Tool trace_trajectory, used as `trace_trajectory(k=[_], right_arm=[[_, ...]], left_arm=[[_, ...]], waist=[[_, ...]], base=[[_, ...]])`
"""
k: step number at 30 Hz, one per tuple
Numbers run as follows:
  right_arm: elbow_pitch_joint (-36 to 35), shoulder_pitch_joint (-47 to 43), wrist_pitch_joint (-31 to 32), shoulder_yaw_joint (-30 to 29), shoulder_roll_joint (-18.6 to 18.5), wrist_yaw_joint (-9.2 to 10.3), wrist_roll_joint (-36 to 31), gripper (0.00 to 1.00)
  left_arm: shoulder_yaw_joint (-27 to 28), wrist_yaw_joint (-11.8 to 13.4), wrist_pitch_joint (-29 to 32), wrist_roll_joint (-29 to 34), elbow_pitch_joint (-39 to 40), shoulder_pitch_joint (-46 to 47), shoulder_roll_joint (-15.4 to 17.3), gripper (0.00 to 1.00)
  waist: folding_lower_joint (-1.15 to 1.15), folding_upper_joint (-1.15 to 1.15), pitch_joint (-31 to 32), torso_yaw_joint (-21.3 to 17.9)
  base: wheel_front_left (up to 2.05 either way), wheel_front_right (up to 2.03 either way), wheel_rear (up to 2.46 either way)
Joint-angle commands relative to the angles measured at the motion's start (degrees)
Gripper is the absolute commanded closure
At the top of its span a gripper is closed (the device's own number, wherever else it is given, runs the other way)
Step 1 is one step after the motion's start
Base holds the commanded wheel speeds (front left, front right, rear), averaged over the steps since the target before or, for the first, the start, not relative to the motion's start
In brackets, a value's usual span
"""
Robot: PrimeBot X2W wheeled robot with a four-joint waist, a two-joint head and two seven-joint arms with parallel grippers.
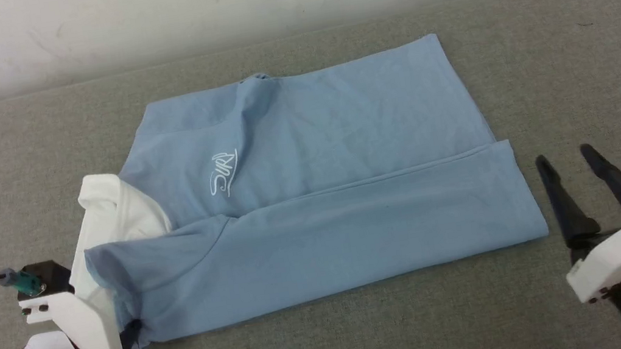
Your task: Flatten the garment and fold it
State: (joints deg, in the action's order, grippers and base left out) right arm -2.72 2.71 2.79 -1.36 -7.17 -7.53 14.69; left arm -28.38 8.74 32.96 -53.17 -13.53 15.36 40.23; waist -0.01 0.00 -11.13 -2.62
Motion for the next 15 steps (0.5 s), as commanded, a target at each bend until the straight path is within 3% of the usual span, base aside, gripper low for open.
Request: trace_trajectory(k=[1, 6, 15], right_arm=[[0.56, 0.16, 1.5, -1.25, -0.8, 0.04, 0.88, 0.0], [2.5, 0.18, 7.94, -2.55, -2.73, 0.04, 3.03, 0.0], [12.25, 6.17, 25.27, -0.5, -7.08, 0.04, 10.43, 0.0]], left_arm=[[-2.85, -1.34, 1.75, -0.71, -2.82, -1.32, -3.34, 1.0], [-2.97, -2.34, 0.52, -0.98, -3.73, -0.95, -4.56, 1.0], [0.02, -0.29, -4.54, -0.15, 1.1, -0.87, -3.43, 1.0]], waist=[[0.01, 0.0, 0.2, -0.1], [0.01, 0.0, 0.64, 0.06], [0.01, 0.0, 0.43, 1.66]], base=[[0.0, 0.0, 0.0], [0.0, 0.0, 0.0], [0.0, 0.0, 0.0]])
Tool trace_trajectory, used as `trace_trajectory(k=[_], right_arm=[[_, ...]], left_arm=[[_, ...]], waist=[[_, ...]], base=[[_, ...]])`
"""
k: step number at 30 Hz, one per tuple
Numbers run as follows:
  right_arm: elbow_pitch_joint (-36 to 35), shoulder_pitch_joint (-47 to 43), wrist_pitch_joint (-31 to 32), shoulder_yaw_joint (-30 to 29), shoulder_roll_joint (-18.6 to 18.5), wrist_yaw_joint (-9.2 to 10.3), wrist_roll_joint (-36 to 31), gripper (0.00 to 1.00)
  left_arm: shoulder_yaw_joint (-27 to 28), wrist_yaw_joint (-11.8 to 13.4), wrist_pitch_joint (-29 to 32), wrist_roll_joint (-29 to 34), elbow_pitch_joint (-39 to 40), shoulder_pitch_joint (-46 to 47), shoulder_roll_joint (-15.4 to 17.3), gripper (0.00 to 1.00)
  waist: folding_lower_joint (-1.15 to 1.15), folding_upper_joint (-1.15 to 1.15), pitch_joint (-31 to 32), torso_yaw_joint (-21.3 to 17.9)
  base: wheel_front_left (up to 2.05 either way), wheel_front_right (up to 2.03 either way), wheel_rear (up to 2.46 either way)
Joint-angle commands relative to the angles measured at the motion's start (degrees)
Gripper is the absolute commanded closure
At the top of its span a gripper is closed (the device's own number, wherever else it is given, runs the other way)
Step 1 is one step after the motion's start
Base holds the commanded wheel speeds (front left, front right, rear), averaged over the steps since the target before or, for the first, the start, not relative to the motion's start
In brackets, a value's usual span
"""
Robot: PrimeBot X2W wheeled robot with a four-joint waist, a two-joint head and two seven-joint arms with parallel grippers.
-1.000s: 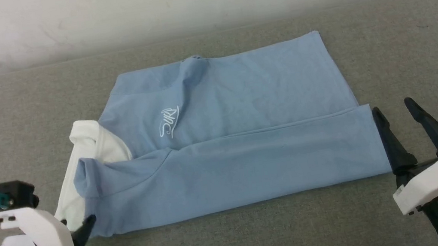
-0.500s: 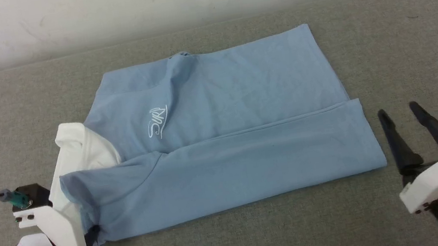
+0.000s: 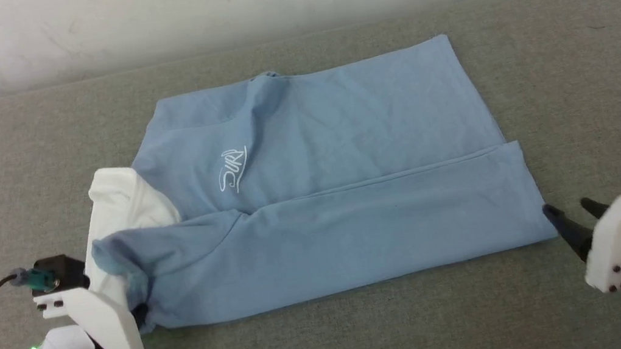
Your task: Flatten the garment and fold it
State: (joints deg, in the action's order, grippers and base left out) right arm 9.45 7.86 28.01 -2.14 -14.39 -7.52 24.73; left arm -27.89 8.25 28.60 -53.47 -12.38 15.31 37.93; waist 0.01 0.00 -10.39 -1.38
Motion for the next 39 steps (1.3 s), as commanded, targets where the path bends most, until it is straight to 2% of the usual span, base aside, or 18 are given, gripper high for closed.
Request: trace_trajectory(k=[1, 10, 11, 12, 13, 14, 19, 25, 32, 36, 39], right_arm=[[1.4, 2.33, 0.98, 0.92, 0.0, 0.03, 1.12, 0.0], [17.01, 13.0, 6.89, 7.11, 0.46, 0.03, 4.12, 0.0], [18.67, 13.47, 8.05, 8.13, 0.47, 0.03, 4.54, 0.14], [20.36, 13.74, 9.6, 8.88, 0.54, 0.03, 5.27, 0.6], [21.8, 13.89, 11.25, 9.5, 0.64, 0.03, 6.01, 0.84], [22.91, 14.0, 12.78, 10.0, 0.68, 0.03, 6.59, 1.0], [24.31, 14.8, 16.63, 11.58, 0.04, 0.03, 8.5, 1.0], [19.92, 16.36, 11.07, 12.49, -2.1, 0.03, 8.65, 1.0], [13.08, 12.68, 7.68, 14.37, -4.38, 0.03, 9.14, 1.0], [8.61, 7.72, 7.79, 13.91, -5.69, 0.03, 9.11, 1.0], [6.03, 3.28, 9.05, 12.69, -5.87, 0.03, 8.84, 1.0]], left_arm=[[-0.15, 0.51, -0.51, 0.26, 0.95, -0.7, -0.95, 1.0], [0.04, 1.85, -0.56, 1.0, 5.81, 0.07, -0.46, 1.0], [-0.02, 1.89, -0.54, 0.95, 5.92, 0.01, -0.55, 1.0], [-0.1, 1.92, -0.55, 0.94, 6.03, -0.01, -0.64, 1.0], [-0.18, 1.97, -0.6, 0.98, 6.06, -0.05, -0.74, 1.0], [-0.23, 2.04, -0.68, 0.99, 6.07, -0.14, -0.82, 1.0], [0.06, 2.08, -1.42, 0.55, 5.68, -0.88, -0.99, 1.0], [2.46, 2.94, -4.76, 0.93, 7.21, -2.12, 0.67, 1.0], [5.78, 7.21, -7.87, 0.79, 13.92, -9.94, 3.99, 1.0], [6.69, 10.37, -7.91, 0.38, 18.64, -16.02, 5.67, 1.0], [7.28, 12.51, -7.93, -1.16, 21.1, -20.94, 5.51, 1.0]], waist=[[-0.01, 0.0, -0.59, 0.72], [-0.01, 0.0, -2.03, 3.02], [-0.01, 0.0, -2.04, 3.2], [-0.01, 0.0, -2.07, 3.42], [-0.01, 0.0, -2.01, 3.61], [-0.01, 0.0, -1.96, 3.69], [-0.01, 0.0, -1.39, 3.33], [-0.01, 0.0, 1.42, 2.32], [-0.01, 0.0, 6.63, 2.3], [-0.01, 0.0, 8.48, 2.65], [-0.01, 0.0, 8.97, 2.74]], base=[[0.0, 0.0, 0.0], [0.0, 0.0, 0.0], [0.0, 0.0, 0.0], [0.0, 0.0, 0.0], [0.0, 0.0, 0.0], [0.0, 0.0, 0.0], [0.0, 0.0, 0.0], [0.0, 0.0, 0.0], [0.0, 0.0, 0.0], [0.0, 0.0, 0.0], [0.0, 0.0, 0.0]])
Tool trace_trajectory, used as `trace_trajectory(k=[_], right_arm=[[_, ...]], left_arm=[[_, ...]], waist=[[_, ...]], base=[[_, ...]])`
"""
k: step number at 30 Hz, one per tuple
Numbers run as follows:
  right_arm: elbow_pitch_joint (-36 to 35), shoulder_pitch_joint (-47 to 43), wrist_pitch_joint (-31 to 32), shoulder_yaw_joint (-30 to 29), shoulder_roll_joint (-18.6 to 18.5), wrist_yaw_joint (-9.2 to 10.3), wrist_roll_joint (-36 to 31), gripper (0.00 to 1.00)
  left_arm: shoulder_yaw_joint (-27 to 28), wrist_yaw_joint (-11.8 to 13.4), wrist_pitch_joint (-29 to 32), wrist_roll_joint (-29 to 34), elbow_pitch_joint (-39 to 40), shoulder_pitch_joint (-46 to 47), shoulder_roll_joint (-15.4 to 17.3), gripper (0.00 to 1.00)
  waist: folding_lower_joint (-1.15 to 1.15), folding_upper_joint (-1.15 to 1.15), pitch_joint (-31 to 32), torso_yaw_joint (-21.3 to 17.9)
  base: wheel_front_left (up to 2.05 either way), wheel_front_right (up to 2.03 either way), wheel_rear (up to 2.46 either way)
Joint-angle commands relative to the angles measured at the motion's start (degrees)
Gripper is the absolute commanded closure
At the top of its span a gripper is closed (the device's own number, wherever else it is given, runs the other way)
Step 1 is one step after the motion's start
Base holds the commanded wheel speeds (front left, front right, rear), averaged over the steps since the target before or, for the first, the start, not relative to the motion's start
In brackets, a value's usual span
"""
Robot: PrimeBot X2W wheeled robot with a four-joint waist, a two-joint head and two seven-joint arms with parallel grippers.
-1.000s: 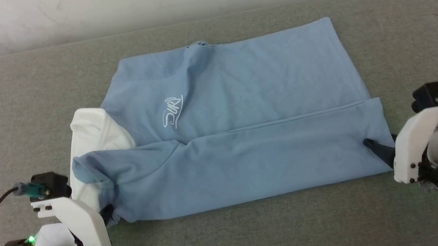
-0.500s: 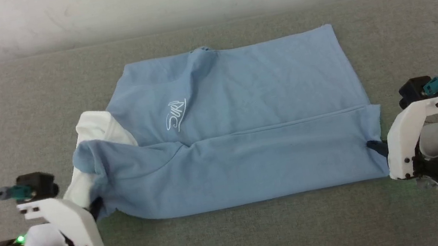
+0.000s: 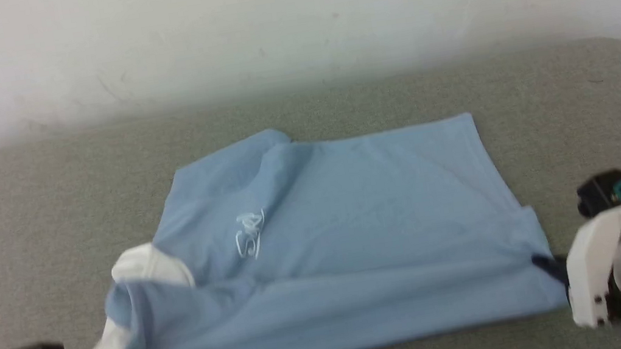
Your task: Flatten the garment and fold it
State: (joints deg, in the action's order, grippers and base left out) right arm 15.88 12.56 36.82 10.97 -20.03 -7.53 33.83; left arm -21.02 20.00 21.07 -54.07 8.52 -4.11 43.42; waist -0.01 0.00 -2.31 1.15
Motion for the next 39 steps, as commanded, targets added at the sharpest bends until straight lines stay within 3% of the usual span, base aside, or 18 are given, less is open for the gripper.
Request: trace_trajectory(k=[1, 4, 7, 8, 9, 10, 15, 24, 29, 34, 39], right_arm=[[-0.98, -3.06, 0.76, -0.94, -0.08, 0.04, -0.43, 1.0], [-2.47, -7.73, 1.72, -3.14, 0.73, 0.04, -1.14, 1.0], [-2.94, -11.54, 2.4, -4.97, 2.16, 0.04, -2.25, 1.0], [-3.03, -12.5, 2.19, -5.35, 2.67, 0.04, -2.69, 0.88], [-3.18, -13.3, 1.68, -5.83, 3.41, 0.04, -2.81, 0.26], [-3.59, -13.91, 0.68, -6.23, 3.99, 0.04, -3.32, 0.0], [-7.75, -15.05, -9.61, -8.24, 6.31, 0.04, -7.19, 0.0], [-18.07, -13.03, -28.02, -13.38, 10.72, 0.04, -15.8, 0.0], [-21.47, -10.26, -30.84, -14.05, 11.86, 0.04, -18.07, 0.0], [-25.3, -7.17, -31.94, -14.31, 13.43, 0.04, -19.94, 0.0], [-25.77, -5.1, -32.43, -13.57, 14.51, 0.04, -20.1, 0.0]], left_arm=[[0.59, 1.34, -0.43, -1.29, 0.54, -3.26, -0.24, 1.0], [0.9, 2.57, -0.91, -2.77, 0.26, -7.61, -0.93, 1.0], [0.24, 1.95, -1.83, -3.82, -1.1, -9.5, -2.79, 1.0], [0.2, 1.45, -2.55, -4.14, -1.73, -9.32, -3.78, 1.0], [0.08, 1.09, -3.18, -4.18, -2.67, -8.88, -4.61, 0.79], [-0.21, 0.69, -3.47, -4.25, -3.53, -8.32, -5.37, 0.0], [-0.02, -0.65, -5.19, -3.71, -5.76, -4.38, -7.03, 0.0], [3.99, -0.81, -10.05, 1.39, -4.92, 7.32, -4.24, 0.0], [4.07, -1.53, -12.36, 4.17, -7.45, 16.44, -5.3, 0.0], [2.84, -4.74, -13.5, 6.37, -14.47, 28.58, -6.89, 0.0], [1.18, -9.02, -10.15, 6.45, -22.37, 38.91, -7.03, 0.0]], waist=[[0.01, 0.0, 1.1, 0.24], [0.01, 0.0, 1.43, 0.38], [0.01, 0.0, 1.41, 0.28], [0.01, 0.0, 1.29, 0.34], [0.01, 0.0, 1.23, 0.44], [0.01, 0.0, 1.15, 0.52], [0.01, 0.0, 0.26, 0.11], [0.01, 0.0, -3.86, -2.05], [0.01, 0.0, -8.38, -4.02], [0.01, 0.0, -13.86, -7.07], [0.01, 0.0, -17.51, -10.62]], base=[[0.0, 0.0, 0.0], [0.0, 0.0, 0.0], [0.0, 0.0, 0.0], [0.0, 0.0, 0.0], [0.0, 0.0, 0.0], [0.0, 0.0, 0.0], [0.0, 0.0, 0.0], [0.0, 0.0, 0.0], [0.0, 0.0, 0.0], [0.0, 0.0, 0.0], [0.0, 0.0, 0.0]])
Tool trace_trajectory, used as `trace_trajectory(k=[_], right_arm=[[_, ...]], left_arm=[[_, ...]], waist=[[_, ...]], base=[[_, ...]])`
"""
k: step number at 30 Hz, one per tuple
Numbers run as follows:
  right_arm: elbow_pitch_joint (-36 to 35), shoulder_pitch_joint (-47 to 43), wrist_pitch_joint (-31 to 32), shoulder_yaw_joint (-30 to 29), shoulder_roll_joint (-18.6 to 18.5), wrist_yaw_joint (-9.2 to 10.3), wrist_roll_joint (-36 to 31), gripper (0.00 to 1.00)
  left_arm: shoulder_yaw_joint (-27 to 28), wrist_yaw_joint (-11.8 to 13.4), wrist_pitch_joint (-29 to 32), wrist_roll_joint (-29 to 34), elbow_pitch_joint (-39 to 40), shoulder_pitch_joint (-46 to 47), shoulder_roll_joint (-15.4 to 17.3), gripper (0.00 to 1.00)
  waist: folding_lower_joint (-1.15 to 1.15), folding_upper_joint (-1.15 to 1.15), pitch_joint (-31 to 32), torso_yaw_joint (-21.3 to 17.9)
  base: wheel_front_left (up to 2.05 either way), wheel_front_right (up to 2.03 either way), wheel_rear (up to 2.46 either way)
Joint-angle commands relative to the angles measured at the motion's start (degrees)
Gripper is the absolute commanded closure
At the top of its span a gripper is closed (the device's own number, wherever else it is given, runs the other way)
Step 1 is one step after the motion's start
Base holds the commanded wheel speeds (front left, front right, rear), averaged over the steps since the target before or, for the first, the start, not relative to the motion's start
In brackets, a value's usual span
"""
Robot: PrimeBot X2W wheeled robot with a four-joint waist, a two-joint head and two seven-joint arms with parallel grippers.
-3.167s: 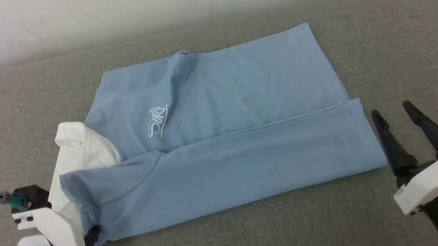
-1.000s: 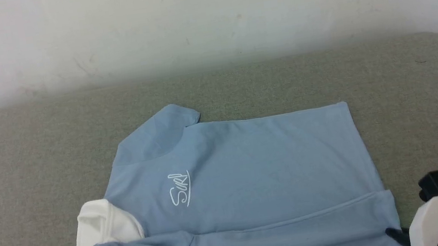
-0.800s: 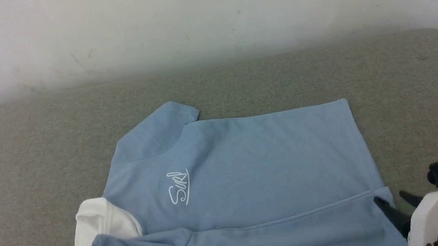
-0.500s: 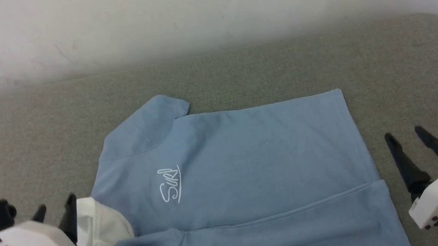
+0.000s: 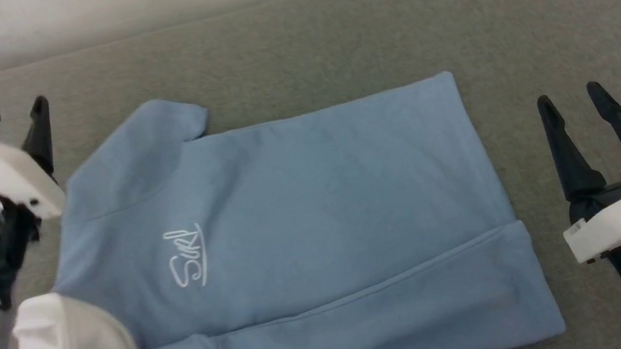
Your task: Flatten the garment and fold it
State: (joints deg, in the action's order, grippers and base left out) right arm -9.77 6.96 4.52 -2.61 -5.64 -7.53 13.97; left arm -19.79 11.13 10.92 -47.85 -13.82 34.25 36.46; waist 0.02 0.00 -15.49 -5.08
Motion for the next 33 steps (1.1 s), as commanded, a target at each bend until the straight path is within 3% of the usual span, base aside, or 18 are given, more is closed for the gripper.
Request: trace_trajectory(k=[1, 2, 3, 10, 17, 20, 21, 22, 23, 24, 33], right_arm=[[0.02, 0.75, -0.24, 0.09, 0.26, 0.04, -0.21, 0.0], [0.46, 1.07, -0.51, 0.36, 0.56, 0.04, 0.1, 0.0], [0.7, 1.18, -0.62, 0.61, 0.68, 0.04, 0.22, 0.0], [2.24, 1.58, -1.17, 1.72, 1.39, 0.04, 1.43, 0.0], [3.52, 1.75, -1.46, 2.04, 1.94, 0.04, 2.18, 0.0], [3.89, 1.79, -1.39, 2.04, 2.1, 0.04, 2.56, 0.0], [3.96, 1.85, -1.37, 2.07, 2.15, 0.04, 2.85, 0.0], [4.03, 1.94, -1.25, 2.2, 2.18, 0.04, 2.93, 0.0], [4.1, 2.09, -1.06, 2.43, 2.2, 0.04, 3.11, 0.0], [4.17, 2.28, -0.8, 2.64, 2.22, 0.04, 3.45, 0.0], [9.39, 9.85, 7.33, 5.36, -0.37, 0.04, 7.87, 0.0]], left_arm=[[-0.6, -1.32, 1.36, -0.04, -1.47, 2.35, -0.04, 0.0], [-1.75, -4.12, 4.87, -1.29, -4.24, 5.51, -0.11, 0.0], [-2.33, -5.16, 6.5, -1.49, -5.54, 6.97, 0.11, 0.0], [-6.23, -10.07, 18.31, -3.41, -12.74, 12.57, 0.92, 0.0], [-10.05, -10.4, 28.74, -3.06, -19.32, 13.63, 2.72, 0.0], [-10.26, -9.62, 32.79, -5.52, -21.55, 12.21, 1.26, 0.0], [-10.42, -9.38, 34.29, -6.28, -22.09, 11.61, 0.89, 0.03], [-10.62, -9.28, 35.56, -6.84, -22.48, 11.09, 0.7, 0.51], [-10.72, -9.18, 36.29, -7.25, -22.67, 10.65, 0.48, 0.8], [-10.62, -9.12, 36.31, -7.6, -22.61, 10.35, 0.24, 1.0], [-9.18, -10.11, 29.51, -7.33, -21.14, 10.49, -0.76, 1.0]], waist=[[-0.02, 0.0, -4.83, -4.94], [-0.02, 0.0, -5.65, -6.04], [-0.02, 0.0, -6.06, -6.59], [-0.02, 0.0, -7.79, -9.05], [-0.02, 0.0, -9.12, -10.45], [-0.02, 0.0, -9.25, -10.46], [-0.02, 0.0, -9.27, -10.43], [-0.02, 0.0, -9.32, -10.4], [-0.02, 0.0, -9.3, -10.34], [-0.02, 0.0, -9.3, -10.24], [-0.02, 0.0, -8.47, -7.89]], base=[[0.0, 0.0, 0.0], [0.0, 0.0, 0.0], [0.0, 0.0, 0.0], [0.0, 0.0, 0.0], [0.0, 0.0, 0.0], [0.0, 0.0, 0.0], [0.0, 0.0, 0.0], [0.0, 0.0, 0.0], [0.0, 0.0, 0.0], [0.0, 0.0, 0.0], [0.0, 0.0, 0.0]])
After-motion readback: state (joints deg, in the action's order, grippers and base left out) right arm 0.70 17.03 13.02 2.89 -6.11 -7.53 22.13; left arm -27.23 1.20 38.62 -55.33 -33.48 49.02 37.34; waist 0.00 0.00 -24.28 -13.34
